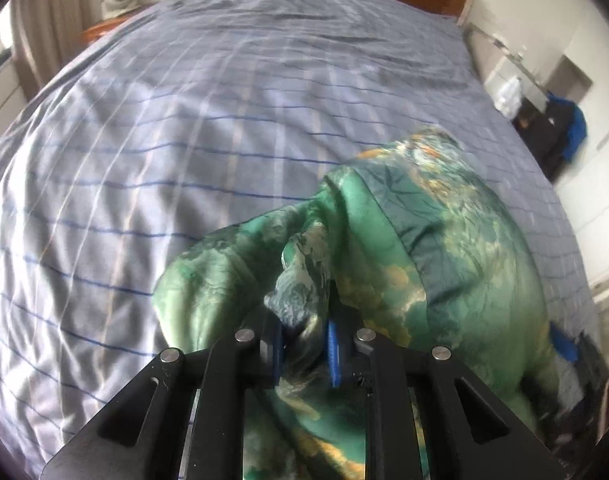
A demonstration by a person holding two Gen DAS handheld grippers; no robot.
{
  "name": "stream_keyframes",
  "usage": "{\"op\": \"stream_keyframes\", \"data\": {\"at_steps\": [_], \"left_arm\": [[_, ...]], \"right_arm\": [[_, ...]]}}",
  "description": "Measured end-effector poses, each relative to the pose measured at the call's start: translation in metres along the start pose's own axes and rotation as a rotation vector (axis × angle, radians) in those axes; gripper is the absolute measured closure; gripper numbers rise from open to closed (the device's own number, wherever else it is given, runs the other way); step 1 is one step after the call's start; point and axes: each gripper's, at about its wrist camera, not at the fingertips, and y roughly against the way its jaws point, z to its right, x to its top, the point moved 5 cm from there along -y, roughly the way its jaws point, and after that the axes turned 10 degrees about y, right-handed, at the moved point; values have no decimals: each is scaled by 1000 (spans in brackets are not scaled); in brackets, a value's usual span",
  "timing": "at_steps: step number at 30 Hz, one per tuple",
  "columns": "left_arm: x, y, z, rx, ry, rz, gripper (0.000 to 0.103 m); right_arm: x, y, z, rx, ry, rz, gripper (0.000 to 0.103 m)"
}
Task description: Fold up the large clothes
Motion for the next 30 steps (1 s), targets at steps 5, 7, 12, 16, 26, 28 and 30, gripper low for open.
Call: {"op": "stream_keyframes", "data": {"at_steps": [5,7,12,16,26,28,30], "left_arm": [[-2,-9,-13,-20,30,-2,83],[0,-3,-11,-13,30,14,70],[8,50,-10,-4,59,99,43],[-17,93,19,-59,-25,138,32],[-126,27,3,-20,-56,-41,32],[-120,16,-4,-41,-7,-54,32],[-115,8,-4,-33,-13,-44,31]], "right_arm": [[-27,-43,-32,-111,146,-115,36],[-32,-42,-29,-124,136,-101,36],[-28,-40,-22,-107,114,-131,36],[-29,-42,-24,-114,106,-131,36],[-26,-44,-23,-89,96,-164,35],[-27,-45,-28,-102,118,-172,34],[-26,-46,-31,-118,128,-172,34]]}}
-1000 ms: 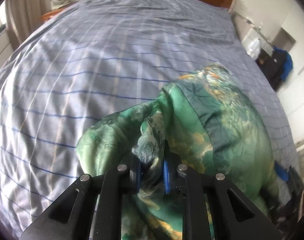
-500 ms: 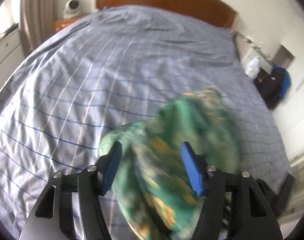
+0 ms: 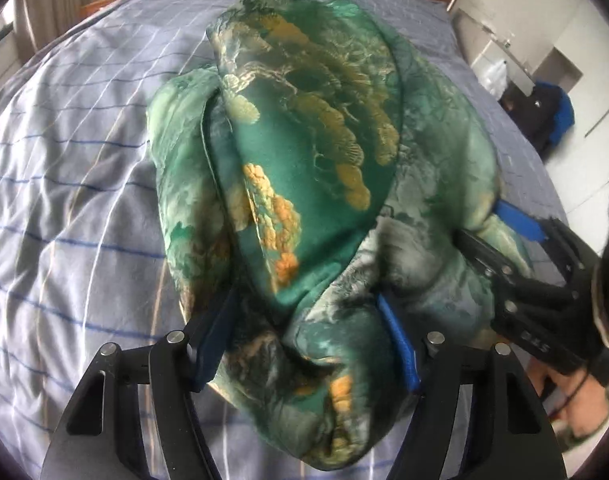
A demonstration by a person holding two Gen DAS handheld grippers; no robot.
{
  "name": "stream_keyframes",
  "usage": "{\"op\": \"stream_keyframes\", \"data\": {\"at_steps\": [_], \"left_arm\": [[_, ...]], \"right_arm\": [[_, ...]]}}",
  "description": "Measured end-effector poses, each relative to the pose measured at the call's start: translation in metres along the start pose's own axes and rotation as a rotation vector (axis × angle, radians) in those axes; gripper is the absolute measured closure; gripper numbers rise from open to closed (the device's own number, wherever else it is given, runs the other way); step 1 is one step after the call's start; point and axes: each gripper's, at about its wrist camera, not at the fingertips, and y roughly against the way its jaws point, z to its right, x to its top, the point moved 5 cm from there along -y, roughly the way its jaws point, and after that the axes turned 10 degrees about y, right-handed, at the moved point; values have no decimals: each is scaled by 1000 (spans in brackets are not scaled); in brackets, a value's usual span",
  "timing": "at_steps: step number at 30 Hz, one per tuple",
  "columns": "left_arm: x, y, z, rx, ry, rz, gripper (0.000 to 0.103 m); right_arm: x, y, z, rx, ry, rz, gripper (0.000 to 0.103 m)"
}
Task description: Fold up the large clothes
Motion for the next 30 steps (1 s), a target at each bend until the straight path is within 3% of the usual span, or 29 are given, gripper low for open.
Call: {"op": "stream_keyframes", "data": {"at_steps": [6,10,13,17,20,27,30], "left_arm": [[4,-19,-9,-34,34,-8,28],[4,-9,-2,-22,24,-9,25],[8,8,7,-18,0,1,19],[16,28,22,26,-23,13,13],[24,44,33,26,-39,17,12],[42,67,21,-99,35,-16,9],[52,69,-3,-234,155,-52,7]], "right_arm": [[2,-4,-1,-6,13,-12,33],[3,1,-1,5,4,-6,28],[5,21,7,72,-36,23,19],[2,57,29,228,-163,47,19],[-5,77,55,323,-279,75,13],[-37,64,113,548,-573,19,3],[-52,41,126,618,-657,-29,1]]}}
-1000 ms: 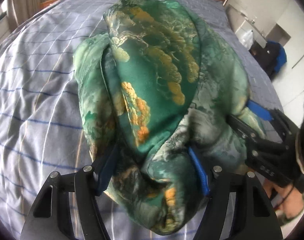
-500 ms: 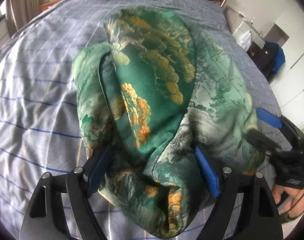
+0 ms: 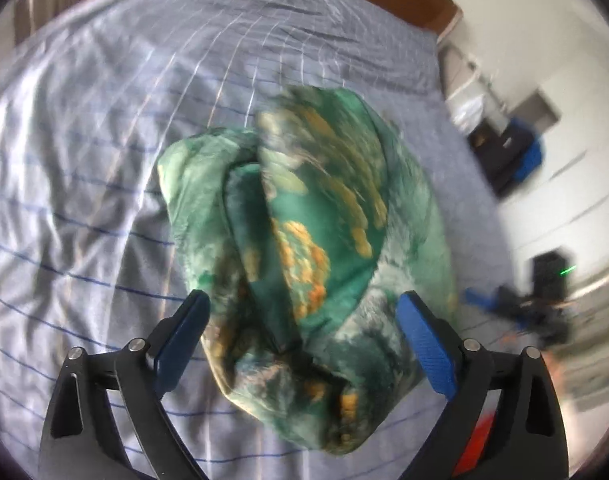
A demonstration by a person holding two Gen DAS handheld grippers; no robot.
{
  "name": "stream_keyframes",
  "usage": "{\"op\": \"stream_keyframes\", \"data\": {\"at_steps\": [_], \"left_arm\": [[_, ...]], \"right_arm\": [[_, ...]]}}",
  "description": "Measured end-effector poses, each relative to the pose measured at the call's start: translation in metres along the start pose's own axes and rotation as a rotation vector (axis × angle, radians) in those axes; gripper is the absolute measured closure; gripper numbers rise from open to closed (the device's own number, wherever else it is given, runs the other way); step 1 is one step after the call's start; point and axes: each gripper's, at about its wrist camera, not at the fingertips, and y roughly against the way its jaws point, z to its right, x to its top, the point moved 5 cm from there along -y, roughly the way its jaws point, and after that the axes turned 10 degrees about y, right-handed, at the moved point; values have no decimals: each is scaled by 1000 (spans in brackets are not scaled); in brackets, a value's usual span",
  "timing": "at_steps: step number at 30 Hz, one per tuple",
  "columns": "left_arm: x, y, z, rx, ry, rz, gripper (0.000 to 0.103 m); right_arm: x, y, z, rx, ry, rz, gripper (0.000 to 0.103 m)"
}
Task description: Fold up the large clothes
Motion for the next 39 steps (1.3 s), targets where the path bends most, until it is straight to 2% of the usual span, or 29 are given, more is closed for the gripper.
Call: {"op": "stream_keyframes", "data": {"at_steps": [1,2,4,9,12,15,17,20,22,24,26,27,28,29,31,33,36,39], "left_arm": [[4,0,-7,-70,50,-27,6],[7,0,-16,-108,91,-46,6],[14,-3,-36,-126,150,-59,5],[27,-17,-66,-150,190,-71,5],[32,-37,-70,-169,197,-93,5],[40,-54,-67,-229,207,-92,5],[46,-68,-64,-234,199,-93,4],[47,-87,-57,-195,157,-94,0],[42,-105,-56,-147,153,-133,0],[35,-119,-63,-173,227,-166,0],[32,-122,-71,-209,279,-163,1],[31,-121,-72,-214,283,-157,10],[30,-119,-70,-231,277,-155,35],[29,-115,-69,-219,277,-149,38],[28,-104,-62,-166,250,-120,55],[27,-94,-51,-111,215,-90,62],[25,-74,-29,-48,133,-32,64],[24,-56,-14,-34,87,7,64]], "right_arm": [[0,-3,7,21,-24,-6,0],[1,-10,16,66,-60,-18,0],[2,-20,28,117,-115,-46,0],[13,-41,40,187,-173,-61,0],[21,-56,41,222,-179,-77,0],[33,-75,40,232,-169,-104,0],[37,-86,36,223,-148,-122,0],[43,-105,37,194,-129,-153,0],[41,-117,41,203,-151,-166,0],[40,-130,46,220,-183,-183,0],[39,-139,49,235,-208,-201,0],[40,-142,48,237,-202,-211,0],[41,-143,45,230,-189,-216,1],[41,-142,42,210,-161,-219,4],[43,-141,26,139,-65,-228,14],[46,-137,6,68,34,-222,19],[47,-128,-21,-9,155,-187,22],[43,-115,-44,-25,227,-137,23]]}}
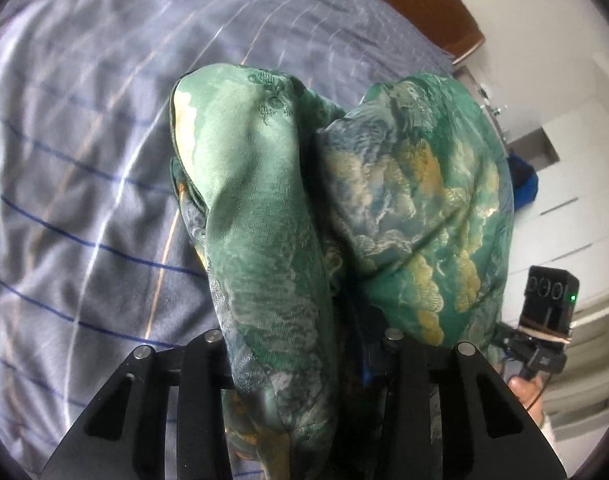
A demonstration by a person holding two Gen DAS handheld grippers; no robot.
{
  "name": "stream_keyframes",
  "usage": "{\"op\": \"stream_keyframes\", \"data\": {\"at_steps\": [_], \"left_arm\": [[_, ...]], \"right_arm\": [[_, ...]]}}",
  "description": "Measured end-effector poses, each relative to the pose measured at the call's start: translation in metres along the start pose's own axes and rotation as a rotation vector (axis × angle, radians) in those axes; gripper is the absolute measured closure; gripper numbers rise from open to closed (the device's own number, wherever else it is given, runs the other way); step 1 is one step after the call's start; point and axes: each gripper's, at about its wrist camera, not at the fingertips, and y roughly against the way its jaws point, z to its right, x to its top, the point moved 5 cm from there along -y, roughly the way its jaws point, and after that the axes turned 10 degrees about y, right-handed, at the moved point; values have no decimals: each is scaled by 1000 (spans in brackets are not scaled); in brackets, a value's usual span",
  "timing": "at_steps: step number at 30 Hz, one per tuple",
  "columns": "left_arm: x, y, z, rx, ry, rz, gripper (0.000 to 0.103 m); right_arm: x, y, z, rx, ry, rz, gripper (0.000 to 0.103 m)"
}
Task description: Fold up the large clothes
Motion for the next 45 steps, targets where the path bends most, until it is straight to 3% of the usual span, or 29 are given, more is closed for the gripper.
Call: {"op": "stream_keyframes", "data": {"at_steps": [5,10,12,14,15,16,18,20,23,24,25,27,29,35,45], "left_arm": [[10,27,33,-20,-63,55,64],[24,27,70,-24,-125,95,63],[27,11,80,-7,-154,102,54],[27,-10,77,30,-151,91,40],[23,-20,73,55,-136,77,34],[18,-32,67,92,-120,55,34],[7,-39,63,164,-142,66,34],[-6,-21,68,187,-219,150,33],[-29,30,92,320,-357,366,13],[-42,50,104,360,-417,455,4],[-50,63,113,381,-455,517,0],[-80,96,133,439,-535,662,0],[-102,112,144,488,-546,719,0],[-150,122,157,518,-490,700,0],[-202,150,179,507,-472,744,0]], "right_arm": [[7,28,-23,10,56,95,23],[23,54,-16,13,64,161,23],[28,61,-2,24,44,179,23],[22,63,25,37,-14,193,14],[17,59,38,38,-48,178,2],[8,57,55,18,-91,152,0],[-10,51,88,-102,-164,100,0],[-28,62,99,-165,-154,113,0],[-53,94,97,-259,-101,169,0],[-63,103,88,-315,-62,180,0],[-70,115,80,-362,-23,192,0],[-86,133,57,-428,53,219,0],[-100,148,30,-458,110,241,0],[-120,198,-36,-477,169,322,0],[-146,220,-120,-618,326,348,0]]}}
